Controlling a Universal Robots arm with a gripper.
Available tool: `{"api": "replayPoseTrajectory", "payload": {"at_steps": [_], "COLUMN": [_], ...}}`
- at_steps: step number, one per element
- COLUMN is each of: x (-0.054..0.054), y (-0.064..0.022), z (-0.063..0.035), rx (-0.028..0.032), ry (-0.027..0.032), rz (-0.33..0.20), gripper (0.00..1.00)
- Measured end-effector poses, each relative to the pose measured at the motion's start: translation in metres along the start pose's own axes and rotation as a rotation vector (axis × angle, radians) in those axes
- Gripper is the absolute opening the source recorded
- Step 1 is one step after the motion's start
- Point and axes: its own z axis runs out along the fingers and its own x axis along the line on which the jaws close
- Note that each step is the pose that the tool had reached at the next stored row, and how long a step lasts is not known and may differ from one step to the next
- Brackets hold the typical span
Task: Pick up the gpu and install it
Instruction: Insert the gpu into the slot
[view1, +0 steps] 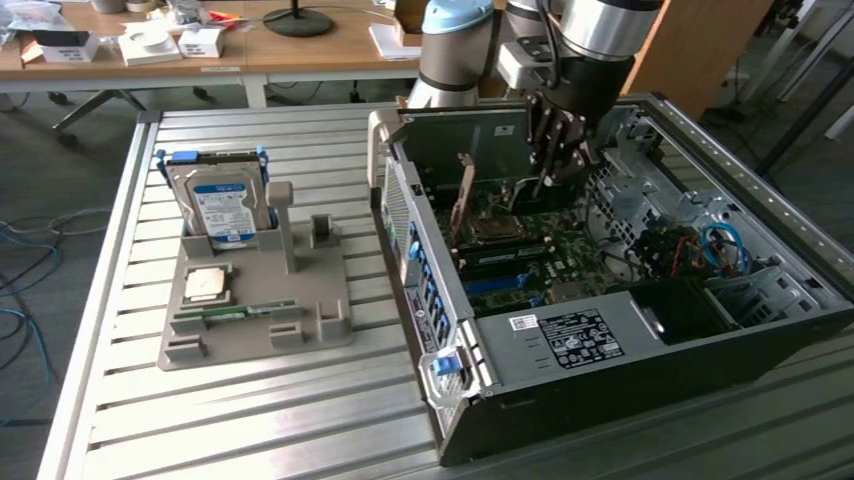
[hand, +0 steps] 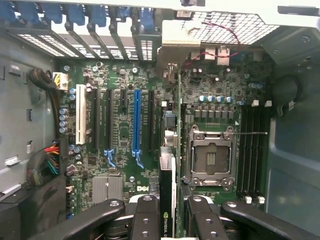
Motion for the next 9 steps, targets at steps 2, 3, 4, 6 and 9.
{"api": "replayPoseTrajectory", "payload": {"at_steps": [2,3,4,6,9], "x": [0.003,0.005,0.006,0.01,0.014], "y": [0.0,0.0,0.0,0.0001,0.0001], "z": [-0.0001,-0.0002,-0.0003,-0.0004,-0.0005], "rx": [0.0,0.0,0.0,0.0,0.0], "ry": [0.0,0.0001,0.0,0.0,0.0], "rz": [0.0,0.0,0.0,0.0,0.0], "gripper": [0.26,0.26,0.26,0.26,0.26]}}
